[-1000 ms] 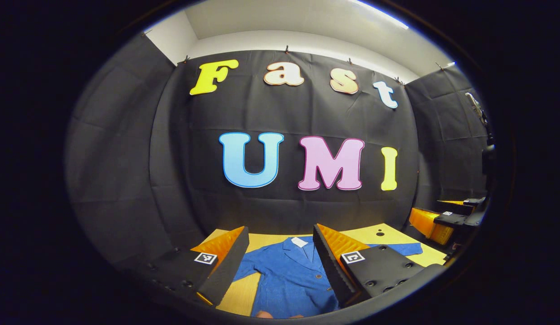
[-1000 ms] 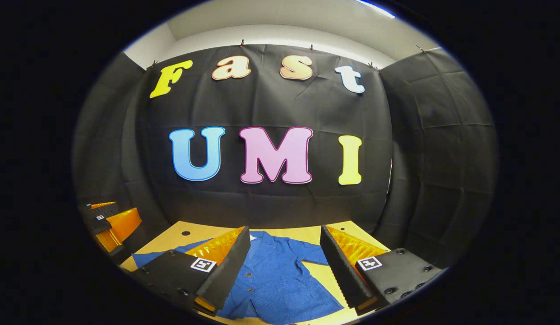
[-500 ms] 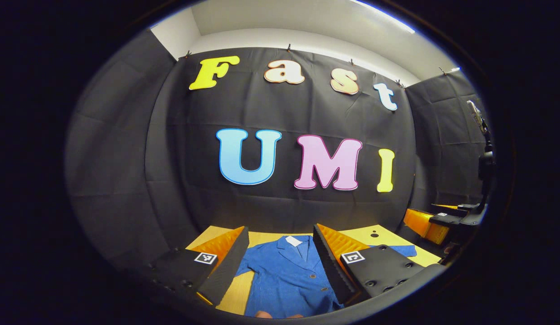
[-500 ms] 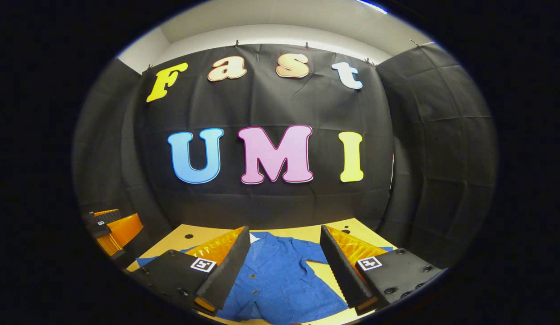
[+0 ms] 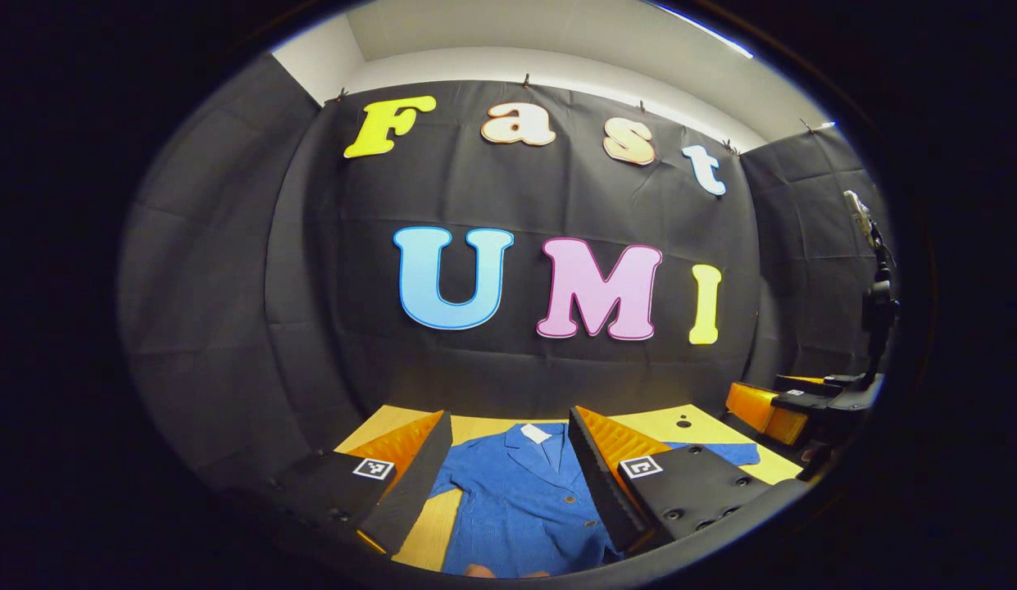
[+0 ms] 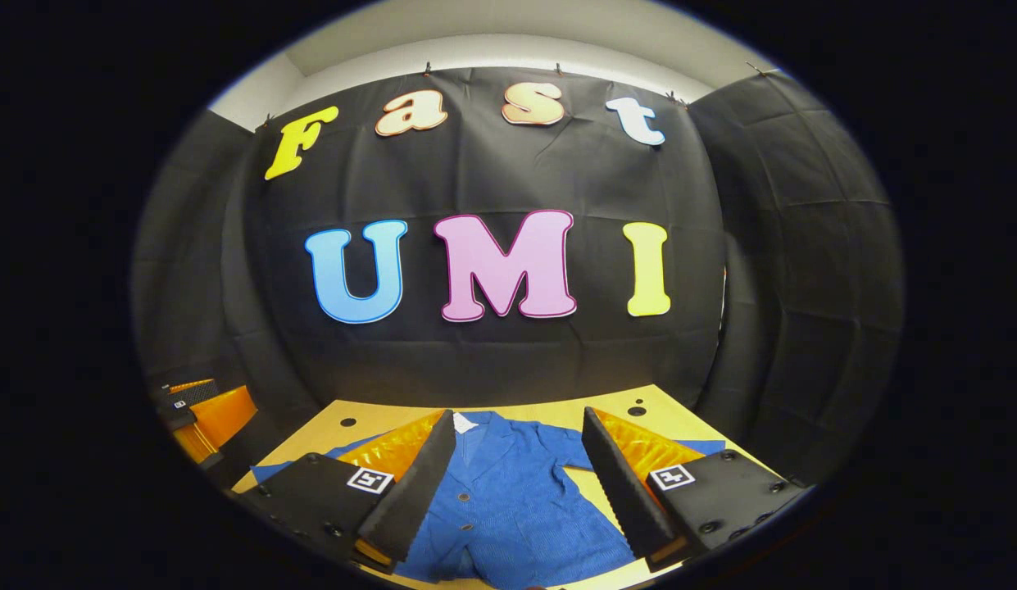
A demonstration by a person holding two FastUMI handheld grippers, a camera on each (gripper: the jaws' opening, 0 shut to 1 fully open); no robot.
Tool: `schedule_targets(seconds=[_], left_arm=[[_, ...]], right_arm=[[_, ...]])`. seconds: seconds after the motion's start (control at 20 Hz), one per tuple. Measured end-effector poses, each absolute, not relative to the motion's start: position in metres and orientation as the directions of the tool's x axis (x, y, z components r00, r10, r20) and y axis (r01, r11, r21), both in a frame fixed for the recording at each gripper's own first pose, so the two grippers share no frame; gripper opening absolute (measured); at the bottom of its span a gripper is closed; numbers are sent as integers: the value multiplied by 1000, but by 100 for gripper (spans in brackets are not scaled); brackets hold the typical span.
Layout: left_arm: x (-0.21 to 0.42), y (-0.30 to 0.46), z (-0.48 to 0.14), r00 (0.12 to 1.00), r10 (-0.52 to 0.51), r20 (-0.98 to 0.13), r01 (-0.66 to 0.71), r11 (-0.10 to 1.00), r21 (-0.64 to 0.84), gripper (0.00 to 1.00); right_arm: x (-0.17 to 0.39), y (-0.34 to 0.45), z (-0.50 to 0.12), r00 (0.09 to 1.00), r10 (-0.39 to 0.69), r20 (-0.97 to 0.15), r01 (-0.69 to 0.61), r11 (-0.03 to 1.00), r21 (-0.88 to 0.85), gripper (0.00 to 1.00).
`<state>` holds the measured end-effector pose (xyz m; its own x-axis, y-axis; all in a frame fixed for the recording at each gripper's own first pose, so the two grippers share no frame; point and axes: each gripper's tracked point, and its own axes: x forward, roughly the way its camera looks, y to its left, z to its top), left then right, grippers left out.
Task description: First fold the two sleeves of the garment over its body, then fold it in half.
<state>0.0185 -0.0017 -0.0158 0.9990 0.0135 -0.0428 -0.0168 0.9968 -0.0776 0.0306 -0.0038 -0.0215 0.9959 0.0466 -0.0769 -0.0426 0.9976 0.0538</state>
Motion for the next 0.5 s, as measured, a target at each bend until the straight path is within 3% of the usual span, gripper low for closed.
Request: schedule_targets(seconds=[0.25, 0.5], left_arm=[[28, -10, -19, 998, 28, -56, -32, 997, -77, 84], [41, -23, -25, 996, 46, -71, -51, 995, -81, 82]], right_arm=[[50, -21, -33, 994, 41, -98, -37, 998, 45, 97], [91, -103, -78, 973, -90, -214, 95, 995, 11, 98]])
